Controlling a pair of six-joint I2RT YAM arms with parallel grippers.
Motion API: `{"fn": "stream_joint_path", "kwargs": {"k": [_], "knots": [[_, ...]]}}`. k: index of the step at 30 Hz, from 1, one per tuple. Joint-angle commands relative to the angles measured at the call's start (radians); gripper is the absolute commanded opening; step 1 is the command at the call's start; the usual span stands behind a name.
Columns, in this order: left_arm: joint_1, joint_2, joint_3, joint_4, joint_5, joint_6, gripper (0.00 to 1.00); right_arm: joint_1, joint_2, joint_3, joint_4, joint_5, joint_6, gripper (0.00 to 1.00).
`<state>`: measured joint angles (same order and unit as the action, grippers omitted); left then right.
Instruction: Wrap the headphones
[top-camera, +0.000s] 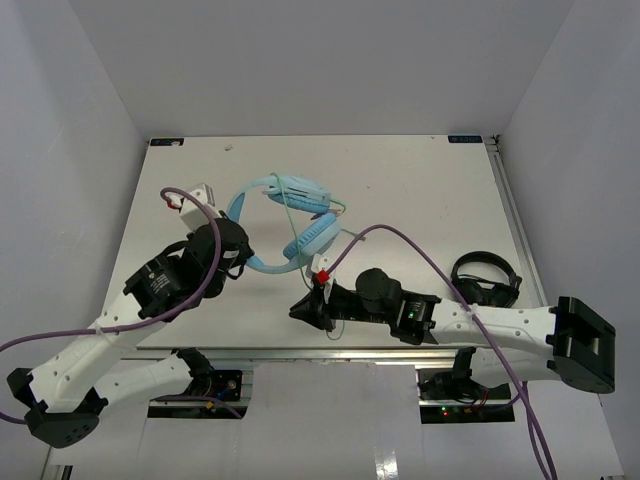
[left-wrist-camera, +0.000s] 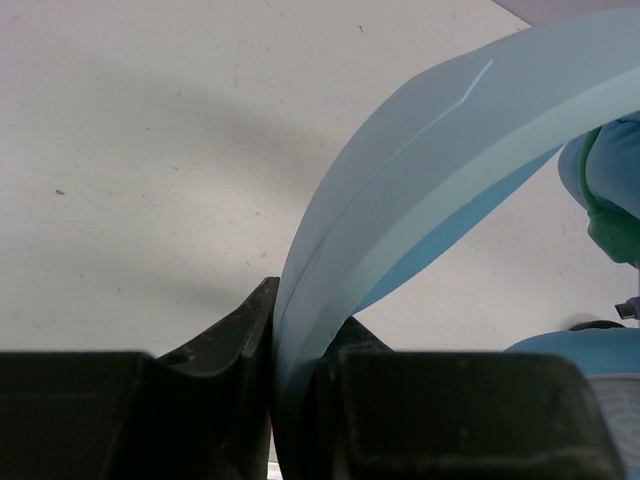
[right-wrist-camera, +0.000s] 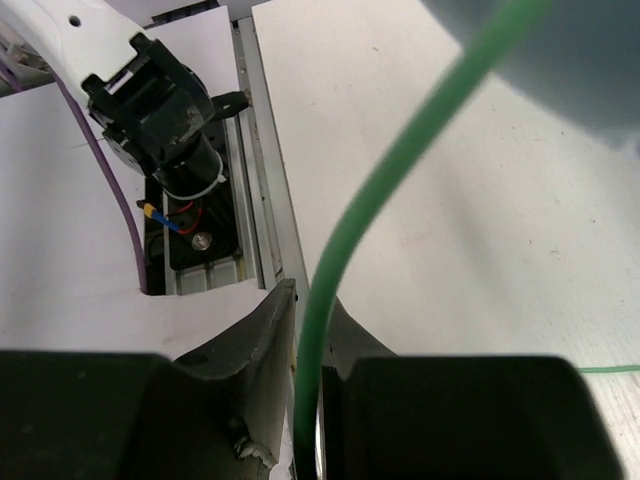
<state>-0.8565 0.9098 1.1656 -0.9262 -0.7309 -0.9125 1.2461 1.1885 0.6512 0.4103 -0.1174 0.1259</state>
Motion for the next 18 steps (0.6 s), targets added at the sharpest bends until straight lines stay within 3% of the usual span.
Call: {"fn": "stream_joint_path", "kwargs": {"k": [1, 18], "knots": [[-0.001, -0.077, 0.007, 0.129, 0.064, -0.059, 0.0, 0.006, 0.014, -0.049, 0.127, 0.031, -0.016, 0.2], [-0.001, -0.195, 0.01, 0.155, 0.167, -0.055, 0.0, 0.006, 0.082, -0.176, 0.296, 0.059, -0.036, 0.18]]}}
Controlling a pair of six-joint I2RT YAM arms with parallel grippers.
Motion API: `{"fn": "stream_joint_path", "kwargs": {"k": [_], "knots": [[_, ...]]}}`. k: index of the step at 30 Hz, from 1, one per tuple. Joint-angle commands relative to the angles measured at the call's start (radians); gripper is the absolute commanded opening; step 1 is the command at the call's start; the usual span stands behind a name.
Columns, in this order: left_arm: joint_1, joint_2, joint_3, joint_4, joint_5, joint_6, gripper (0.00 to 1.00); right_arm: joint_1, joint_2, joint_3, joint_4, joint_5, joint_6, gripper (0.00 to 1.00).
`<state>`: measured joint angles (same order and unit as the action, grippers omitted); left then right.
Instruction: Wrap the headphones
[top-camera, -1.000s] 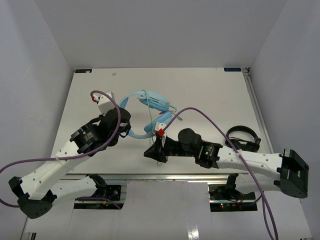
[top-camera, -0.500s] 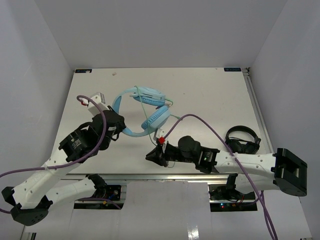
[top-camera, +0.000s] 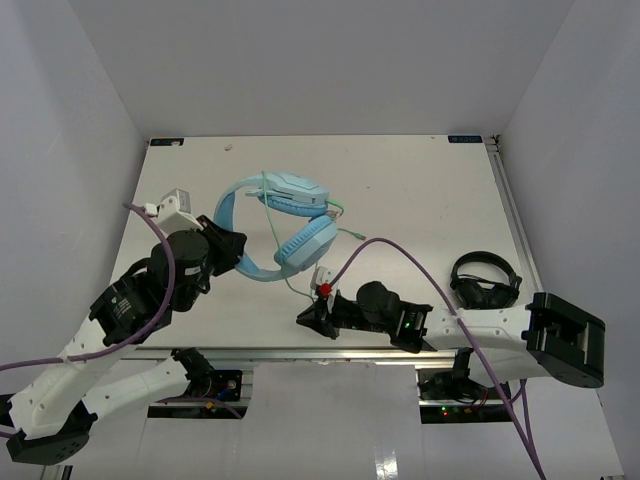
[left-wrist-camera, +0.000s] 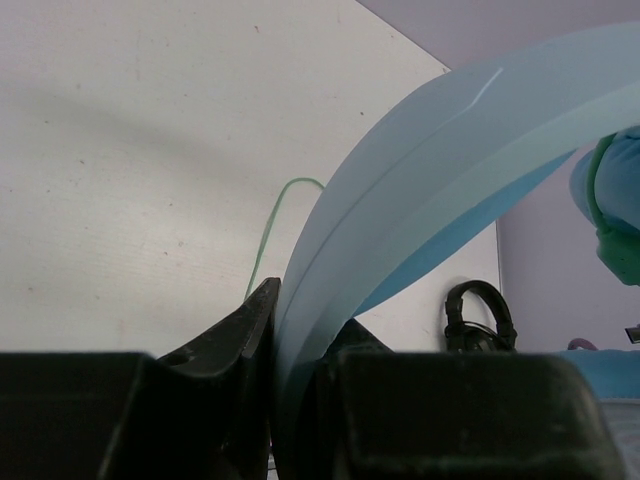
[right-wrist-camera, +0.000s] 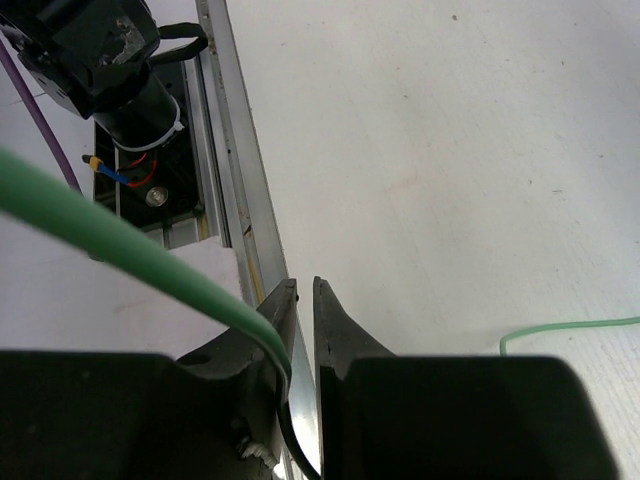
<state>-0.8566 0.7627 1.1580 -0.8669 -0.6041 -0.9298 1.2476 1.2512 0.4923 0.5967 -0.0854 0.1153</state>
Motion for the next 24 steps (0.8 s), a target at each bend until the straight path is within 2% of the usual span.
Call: {"fn": "stream_joint_path", "kwargs": {"k": [1, 4, 9, 14, 18, 22, 24], "knots": [[-0.001, -0.057, 0.019, 0.097, 0.048, -0.038, 0.0, 0.004, 0.03, -0.02, 0.12, 0.03, -0.028, 0.16], [-0.001, -0.071, 0.016, 0.111, 0.102, -0.03, 0.0, 0.003, 0.055, -0.025, 0.147, 0.043, -0.041, 0.08], [-0.001, -0.104, -0.013, 0.175, 0.257, 0.014, 0.0, -0.009, 0.113, 0.0, 0.153, 0.068, -0.06, 0.08], [-0.001, -0.115, -0.01, 0.191, 0.446, 0.091, 0.0, -0.074, 0.111, 0.004, 0.15, 0.051, -0.057, 0.08], [-0.001, -0.095, 0.022, 0.162, 0.646, 0.217, 0.0, -0.177, 0.072, 0.0, 0.13, -0.006, -0.041, 0.08], [-0.001, -0.051, 0.042, 0.101, 0.771, 0.381, 0.0, -0.302, -0.024, 0.048, 0.016, -0.058, -0.021, 0.08], [-0.002, -0.034, 0.032, 0.081, 0.787, 0.432, 0.0, -0.336, -0.073, 0.09, -0.062, -0.065, -0.026, 0.08]]}}
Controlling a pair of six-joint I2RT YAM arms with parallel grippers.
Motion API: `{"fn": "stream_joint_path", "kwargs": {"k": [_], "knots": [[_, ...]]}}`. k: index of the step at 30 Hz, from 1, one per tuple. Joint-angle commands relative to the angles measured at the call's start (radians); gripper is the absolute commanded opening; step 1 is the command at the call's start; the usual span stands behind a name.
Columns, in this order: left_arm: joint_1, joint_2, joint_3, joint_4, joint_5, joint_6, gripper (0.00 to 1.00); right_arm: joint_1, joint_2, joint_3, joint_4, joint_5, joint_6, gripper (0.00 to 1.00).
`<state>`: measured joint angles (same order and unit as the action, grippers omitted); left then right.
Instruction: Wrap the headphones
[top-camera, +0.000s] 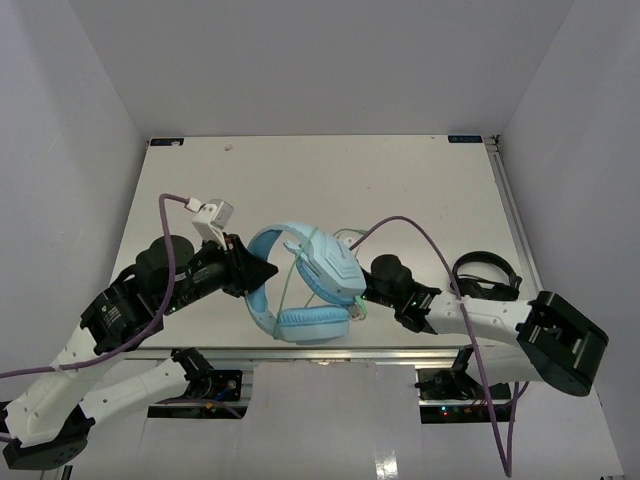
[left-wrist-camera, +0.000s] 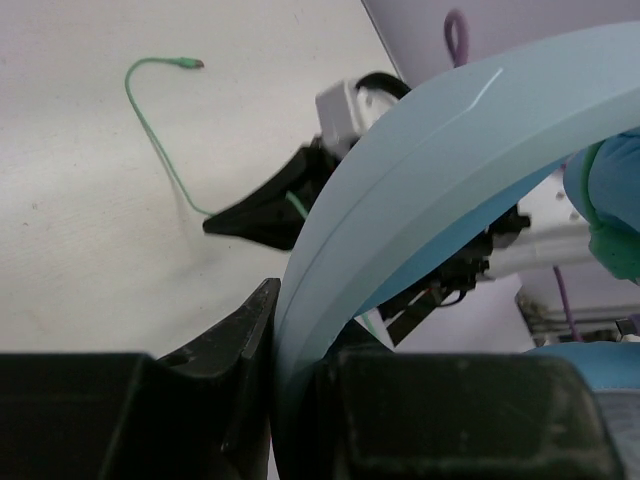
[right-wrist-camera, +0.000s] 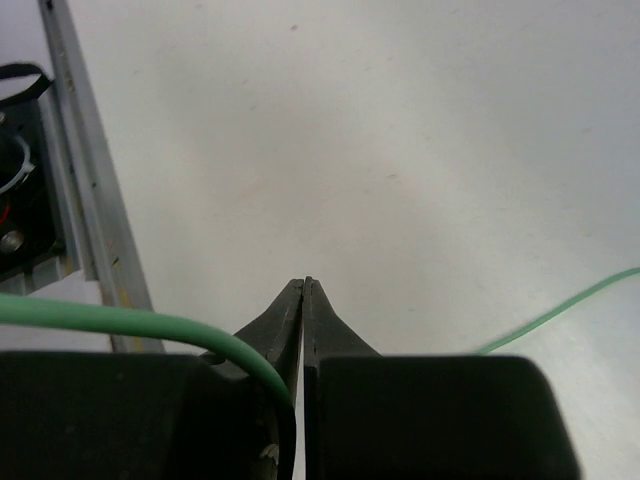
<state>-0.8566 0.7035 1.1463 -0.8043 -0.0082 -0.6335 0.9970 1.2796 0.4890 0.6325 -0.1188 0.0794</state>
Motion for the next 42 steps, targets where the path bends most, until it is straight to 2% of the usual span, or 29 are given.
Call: {"fn": "stream_joint_path", "kwargs": {"k": [1, 6, 12, 19, 22, 26, 29, 36, 42], "knots": [[-0.001, 0.036, 0.04, 0.003, 0.185, 0.159, 0.0, -0.103, -0.127, 0.121, -0.145, -0.029, 0.002, 0.08], [-0.001, 0.078, 0.005, -0.024, 0.143, 0.258, 0.0, -0.143, -0.246, 0.257, -0.35, 0.033, -0.054, 0.11], [0.0, 0.148, -0.033, -0.059, 0.037, 0.304, 0.0, -0.151, -0.273, 0.387, -0.481, 0.081, -0.131, 0.17], [-0.002, 0.249, -0.052, -0.112, -0.172, 0.315, 0.0, -0.152, -0.274, 0.505, -0.604, 0.082, -0.164, 0.08], [-0.001, 0.278, -0.045, -0.134, -0.228, 0.309, 0.0, -0.152, -0.275, 0.53, -0.63, 0.089, -0.171, 0.08], [-0.001, 0.375, -0.014, -0.194, -0.419, 0.276, 0.0, -0.152, -0.279, 0.582, -0.748, 0.078, -0.178, 0.08], [-0.001, 0.422, 0.013, -0.216, -0.525, 0.256, 0.0, -0.152, -0.27, 0.613, -0.801, 0.029, -0.167, 0.08], [-0.001, 0.538, 0.064, -0.246, -0.741, 0.148, 0.0, -0.15, -0.244, 0.644, -0.806, -0.124, -0.1, 0.08], [-0.001, 0.596, 0.102, -0.264, -0.809, 0.071, 0.0, -0.142, -0.265, 0.582, -0.722, -0.258, -0.025, 0.08]]}}
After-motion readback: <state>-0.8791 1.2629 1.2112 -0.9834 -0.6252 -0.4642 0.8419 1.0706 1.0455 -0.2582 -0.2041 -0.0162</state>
